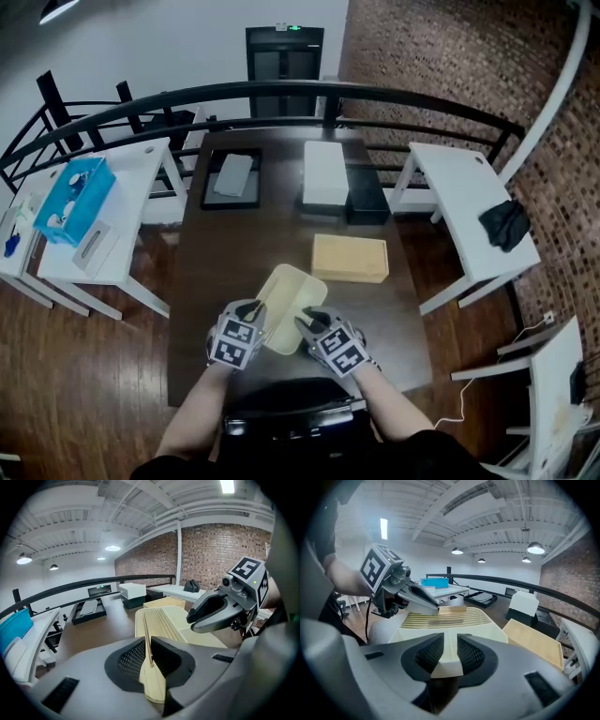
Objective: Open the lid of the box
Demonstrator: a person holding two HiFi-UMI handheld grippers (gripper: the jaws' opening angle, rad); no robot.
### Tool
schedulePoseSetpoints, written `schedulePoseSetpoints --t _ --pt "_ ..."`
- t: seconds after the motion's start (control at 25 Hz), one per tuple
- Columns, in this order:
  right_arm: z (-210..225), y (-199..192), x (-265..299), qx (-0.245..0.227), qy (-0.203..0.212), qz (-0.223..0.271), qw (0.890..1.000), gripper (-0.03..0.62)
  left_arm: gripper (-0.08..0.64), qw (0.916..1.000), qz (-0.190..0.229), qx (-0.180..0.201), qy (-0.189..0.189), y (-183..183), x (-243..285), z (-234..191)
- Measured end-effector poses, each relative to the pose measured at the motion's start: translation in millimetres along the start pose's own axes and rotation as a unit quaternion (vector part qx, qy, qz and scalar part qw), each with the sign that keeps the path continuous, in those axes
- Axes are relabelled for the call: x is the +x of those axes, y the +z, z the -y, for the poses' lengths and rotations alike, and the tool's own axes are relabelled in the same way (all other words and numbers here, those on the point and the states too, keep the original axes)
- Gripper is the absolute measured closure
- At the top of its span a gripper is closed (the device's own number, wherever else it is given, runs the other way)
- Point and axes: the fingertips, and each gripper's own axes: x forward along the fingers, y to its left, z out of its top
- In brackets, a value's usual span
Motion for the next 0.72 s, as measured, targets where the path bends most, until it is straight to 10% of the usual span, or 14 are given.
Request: schedulePoseSetpoints --t 0.44,0.72 --pt "0.5 -6.4 8.7 -0.012 -0.011 -0.019 1.0 0.531 0.549 0.9999 -0.002 0.011 -0.002 7.6 -3.6 1.6" --pt "2.9 -8.1 10.2 -0.02 -0.013 -0.026 0.999 0.548 0.552 0.9963 0.081 -0.02 0.022 47.6 -42.8 -19.3"
